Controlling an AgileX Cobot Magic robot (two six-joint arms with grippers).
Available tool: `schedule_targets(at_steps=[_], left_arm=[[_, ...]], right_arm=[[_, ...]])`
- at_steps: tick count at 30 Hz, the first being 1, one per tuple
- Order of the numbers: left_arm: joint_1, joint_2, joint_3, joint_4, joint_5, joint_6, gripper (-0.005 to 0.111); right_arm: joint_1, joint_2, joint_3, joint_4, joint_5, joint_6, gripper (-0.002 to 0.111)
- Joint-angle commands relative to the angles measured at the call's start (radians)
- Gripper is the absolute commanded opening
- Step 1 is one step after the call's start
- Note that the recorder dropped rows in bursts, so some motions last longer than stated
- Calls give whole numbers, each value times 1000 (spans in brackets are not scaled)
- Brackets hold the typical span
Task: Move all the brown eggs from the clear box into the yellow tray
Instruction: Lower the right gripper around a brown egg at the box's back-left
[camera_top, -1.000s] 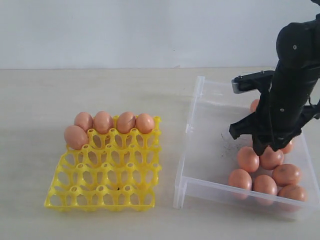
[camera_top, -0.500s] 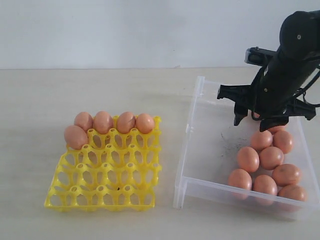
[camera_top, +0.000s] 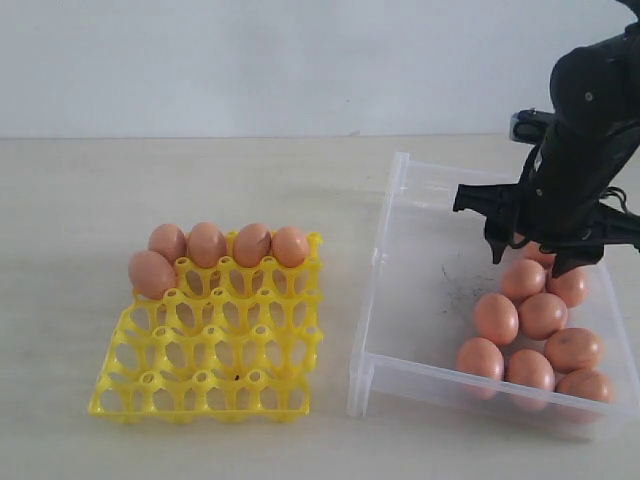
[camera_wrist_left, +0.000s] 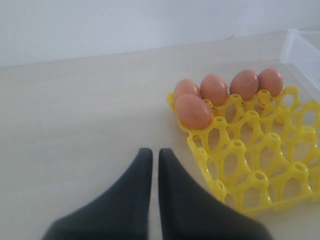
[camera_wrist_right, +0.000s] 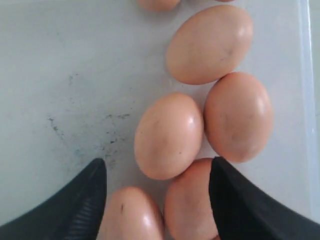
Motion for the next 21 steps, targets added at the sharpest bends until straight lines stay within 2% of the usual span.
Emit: schedule_targets(at_steps=[1,7,21], left_arm=[[-5,-3,3,2,1,-9,4],[-5,-3,3,2,1,-9,4],[-5,-3,3,2,-1,-9,4]], right_arm=[[-1,44,6,-20,-48,20,50],[-3,75,6,-152,-35,121,50],[-3,129,6,-163,-79,151,50]])
